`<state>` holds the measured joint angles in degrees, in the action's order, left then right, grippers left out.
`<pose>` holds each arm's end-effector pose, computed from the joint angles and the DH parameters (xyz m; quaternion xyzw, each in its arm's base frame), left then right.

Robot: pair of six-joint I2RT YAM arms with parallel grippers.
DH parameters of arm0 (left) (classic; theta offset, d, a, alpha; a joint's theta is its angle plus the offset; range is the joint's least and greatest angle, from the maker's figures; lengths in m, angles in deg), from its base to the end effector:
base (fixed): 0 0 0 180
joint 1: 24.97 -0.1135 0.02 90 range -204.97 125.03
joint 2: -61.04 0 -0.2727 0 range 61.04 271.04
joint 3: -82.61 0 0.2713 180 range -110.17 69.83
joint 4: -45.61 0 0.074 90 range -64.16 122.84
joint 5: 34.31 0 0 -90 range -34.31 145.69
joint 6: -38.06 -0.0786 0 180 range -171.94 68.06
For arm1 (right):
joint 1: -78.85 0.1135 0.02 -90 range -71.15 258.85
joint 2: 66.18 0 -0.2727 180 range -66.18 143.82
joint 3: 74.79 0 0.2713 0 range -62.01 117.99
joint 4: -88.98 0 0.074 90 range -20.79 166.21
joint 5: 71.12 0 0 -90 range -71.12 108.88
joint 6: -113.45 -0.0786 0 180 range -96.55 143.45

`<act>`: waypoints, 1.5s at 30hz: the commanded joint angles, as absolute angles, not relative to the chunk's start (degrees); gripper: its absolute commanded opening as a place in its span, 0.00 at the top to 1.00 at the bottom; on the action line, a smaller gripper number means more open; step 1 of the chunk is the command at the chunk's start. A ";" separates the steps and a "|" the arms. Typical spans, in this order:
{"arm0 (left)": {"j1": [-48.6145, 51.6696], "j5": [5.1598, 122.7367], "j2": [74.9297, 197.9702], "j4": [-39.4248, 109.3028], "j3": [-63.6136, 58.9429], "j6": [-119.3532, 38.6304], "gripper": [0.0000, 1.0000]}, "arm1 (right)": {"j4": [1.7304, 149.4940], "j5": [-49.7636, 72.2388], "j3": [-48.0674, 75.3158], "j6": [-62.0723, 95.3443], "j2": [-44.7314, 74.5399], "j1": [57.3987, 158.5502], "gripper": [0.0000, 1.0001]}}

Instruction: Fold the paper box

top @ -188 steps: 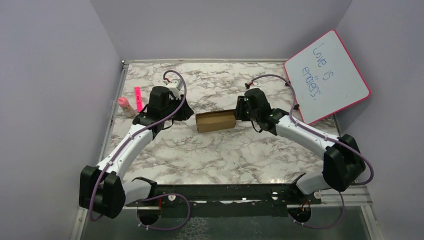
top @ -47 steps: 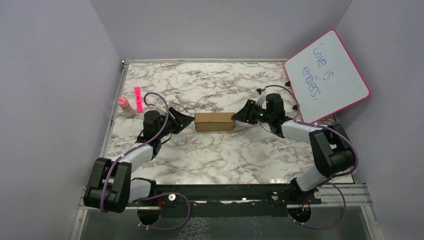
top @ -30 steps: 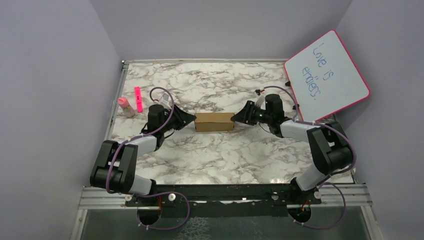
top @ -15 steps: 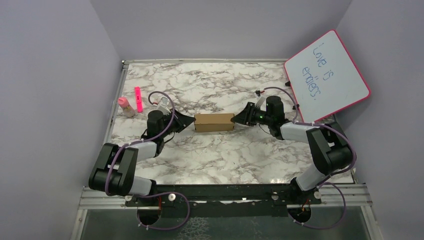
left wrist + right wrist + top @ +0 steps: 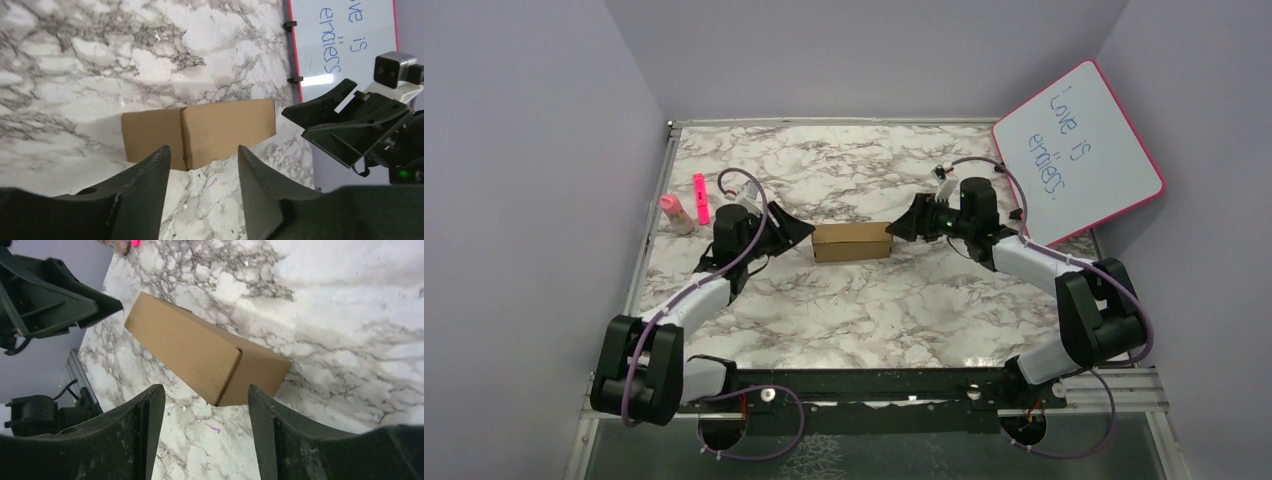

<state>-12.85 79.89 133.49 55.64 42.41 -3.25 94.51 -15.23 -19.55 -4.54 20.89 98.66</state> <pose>0.2886 -0.0949 0.1736 -0.1437 0.8074 -0.4260 0.3822 0.3249 0.1639 0.1811 -0.0965 0.8210 0.4322 0.3603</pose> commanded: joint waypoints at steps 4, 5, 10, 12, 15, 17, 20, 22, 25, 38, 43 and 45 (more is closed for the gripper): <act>-13.04 73.71 122.36 36.13 31.29 -20.03 0.34 | 88.40 -18.51 -13.65 6.21 17.41 98.85 0.23; -13.14 73.01 121.29 34.47 30.26 -21.91 0.31 | 88.04 -19.17 -13.14 7.47 17.40 98.84 0.21; -13.28 71.55 117.25 25.60 24.89 -31.92 0.19 | 82.97 -21.17 -9.59 17.70 17.50 100.91 0.12; -13.24 70.75 115.71 22.13 22.77 -35.90 0.15 | 80.35 -21.33 -7.33 22.56 17.91 102.12 0.11; -12.09 65.84 112.86 17.19 21.31 -40.52 0.12 | 73.84 -21.33 -2.90 30.53 19.47 104.30 0.11; -10.99 62.55 110.65 14.98 21.19 -41.85 0.10 | 67.28 -20.44 1.26 35.88 21.43 106.26 0.11; -8.83 58.79 106.64 14.46 23.42 -43.82 0.04 | 59.01 -16.77 6.88 43.55 24.51 109.51 0.11; -7.42 56.72 104.24 14.80 25.39 -44.78 0.03 | 56.17 -14.72 9.60 47.52 26.22 110.99 0.10; -6.65 56.24 101.20 16.07 27.57 -44.97 0.01 | 55.16 -13.16 11.33 53.69 27.90 112.85 0.10; -6.72 52.67 94.73 15.36 29.77 -45.92 0.01 | 49.61 -5.34 17.76 70.46 36.68 116.81 0.07; -6.73 53.14 94.35 15.34 30.02 -46.13 0.01 | 48.66 -5.75 20.31 72.00 38.97 117.03 0.08; -6.77 53.06 94.23 15.34 30.02 -46.18 0.01 | 48.34 -6.19 21.27 72.26 40.27 117.31 0.08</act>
